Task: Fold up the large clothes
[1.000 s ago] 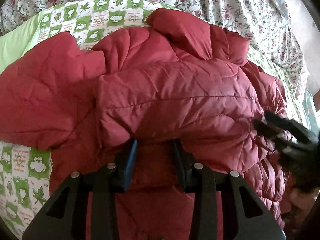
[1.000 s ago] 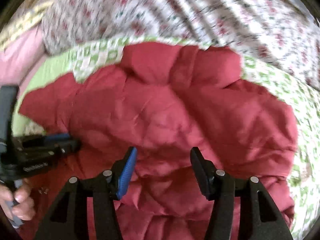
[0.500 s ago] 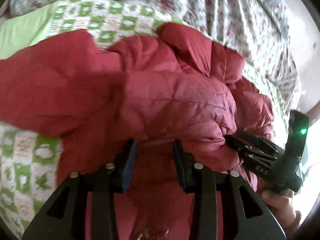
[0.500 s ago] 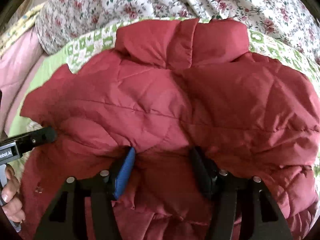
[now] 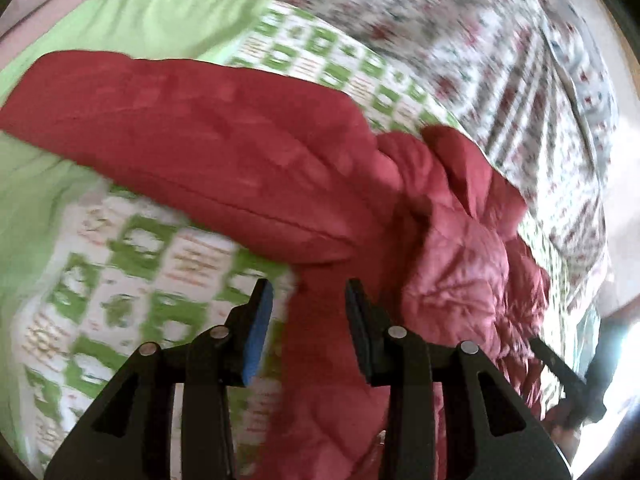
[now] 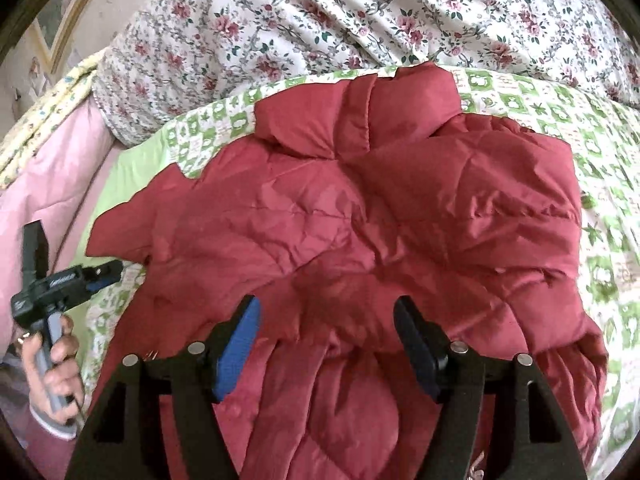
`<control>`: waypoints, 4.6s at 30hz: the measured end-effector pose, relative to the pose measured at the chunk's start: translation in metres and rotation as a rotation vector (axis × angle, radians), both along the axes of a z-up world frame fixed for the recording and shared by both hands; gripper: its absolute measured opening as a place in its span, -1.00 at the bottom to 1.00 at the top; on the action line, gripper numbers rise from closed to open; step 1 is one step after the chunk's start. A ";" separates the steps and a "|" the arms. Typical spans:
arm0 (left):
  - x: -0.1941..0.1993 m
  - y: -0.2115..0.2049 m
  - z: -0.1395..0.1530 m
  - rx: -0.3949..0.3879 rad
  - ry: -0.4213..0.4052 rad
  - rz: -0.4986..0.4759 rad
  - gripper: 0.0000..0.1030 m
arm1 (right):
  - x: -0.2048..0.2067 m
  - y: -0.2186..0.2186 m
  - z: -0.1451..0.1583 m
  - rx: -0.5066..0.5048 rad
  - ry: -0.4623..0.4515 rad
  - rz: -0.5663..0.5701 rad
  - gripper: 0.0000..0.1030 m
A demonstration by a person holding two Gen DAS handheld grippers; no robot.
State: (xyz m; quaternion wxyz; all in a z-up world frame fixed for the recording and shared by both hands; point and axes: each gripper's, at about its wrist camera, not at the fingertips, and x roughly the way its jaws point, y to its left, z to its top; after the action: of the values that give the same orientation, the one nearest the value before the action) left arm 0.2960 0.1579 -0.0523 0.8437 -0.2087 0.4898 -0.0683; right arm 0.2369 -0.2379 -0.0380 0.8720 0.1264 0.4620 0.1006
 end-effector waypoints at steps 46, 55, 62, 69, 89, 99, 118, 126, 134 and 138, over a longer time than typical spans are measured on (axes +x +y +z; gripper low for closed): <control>0.028 0.170 -0.004 -0.271 -0.235 0.355 -0.85 | -0.087 -0.007 0.022 0.038 -0.039 0.062 0.40; 0.012 0.087 0.043 -0.254 -0.343 0.140 -0.86 | -0.082 -0.013 0.022 0.060 -0.026 0.051 0.40; 0.002 0.011 0.058 -0.219 -0.363 -0.023 -0.86 | -0.083 -0.029 0.015 0.079 -0.013 0.018 0.40; -0.005 -0.066 0.063 -0.178 -0.361 -0.176 -0.86 | -0.080 -0.049 0.008 0.124 -0.003 -0.023 0.40; -0.019 -0.233 0.035 -0.014 -0.321 -0.453 -0.86 | -0.059 -0.109 0.006 0.279 -0.038 -0.149 0.43; -0.035 -0.301 0.000 0.215 -0.304 -0.557 -0.86 | -0.027 -0.144 0.000 0.514 -0.041 -0.209 0.47; -0.041 -0.287 0.002 0.154 -0.238 -0.609 -0.60 | 0.027 -0.126 -0.028 0.484 0.038 -0.191 -0.82; -0.049 -0.248 0.022 0.091 -0.241 -0.555 -0.59 | 0.013 -0.135 -0.021 0.437 0.004 -0.196 -0.86; -0.012 -0.199 0.050 0.117 -0.277 -0.425 -0.59 | 0.004 -0.144 -0.024 0.384 -0.004 -0.193 -0.86; 0.013 -0.189 0.037 0.130 -0.223 -0.411 -0.59 | 0.006 -0.142 -0.030 0.336 -0.010 -0.180 -0.85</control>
State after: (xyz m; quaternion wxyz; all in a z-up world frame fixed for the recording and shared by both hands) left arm 0.3088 -0.0308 -0.0156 0.8726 -0.0409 0.4290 -0.2297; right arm 0.2431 -0.3797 -0.0684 0.8464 0.3104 0.4214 0.0987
